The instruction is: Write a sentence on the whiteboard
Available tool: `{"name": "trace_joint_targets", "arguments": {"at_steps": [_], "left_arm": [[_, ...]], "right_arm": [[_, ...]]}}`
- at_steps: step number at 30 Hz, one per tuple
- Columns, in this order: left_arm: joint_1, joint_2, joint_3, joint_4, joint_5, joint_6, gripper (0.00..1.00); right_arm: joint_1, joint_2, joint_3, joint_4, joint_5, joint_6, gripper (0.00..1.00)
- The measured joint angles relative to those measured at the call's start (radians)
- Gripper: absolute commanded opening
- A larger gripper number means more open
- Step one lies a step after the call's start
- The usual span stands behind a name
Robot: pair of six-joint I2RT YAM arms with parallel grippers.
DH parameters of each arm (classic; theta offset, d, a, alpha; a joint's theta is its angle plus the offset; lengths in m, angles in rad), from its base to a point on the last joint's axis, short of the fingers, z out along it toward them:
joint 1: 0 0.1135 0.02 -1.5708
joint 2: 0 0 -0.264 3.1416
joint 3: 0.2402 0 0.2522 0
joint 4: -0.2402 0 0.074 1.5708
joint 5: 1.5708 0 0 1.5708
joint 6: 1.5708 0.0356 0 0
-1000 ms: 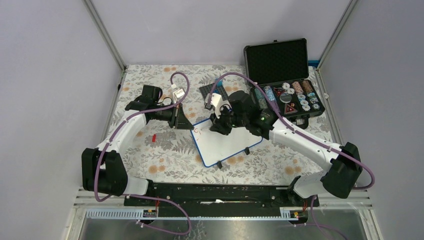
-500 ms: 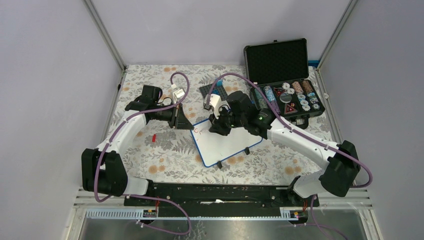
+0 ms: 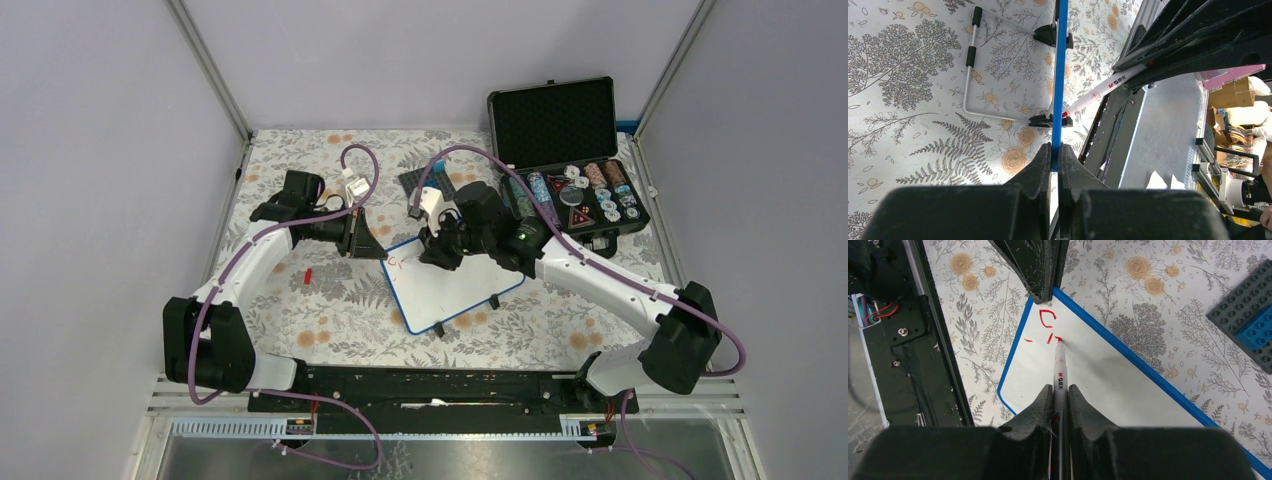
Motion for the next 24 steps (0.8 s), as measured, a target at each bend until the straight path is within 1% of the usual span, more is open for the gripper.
{"name": "trace_joint_targets", "arguments": {"at_steps": [12,24], "left_arm": [[0.000,0.000,0.000,0.000,0.000,0.000,0.00],[0.000,0.000,0.000,0.000,0.001,0.000,0.00]], "right_arm": [[-0.014,-0.025,-0.007,-0.003,0.022,-0.013,0.00],[-0.014,-0.032,-0.006,-0.015,-0.046,-0.014,0.00]]}}
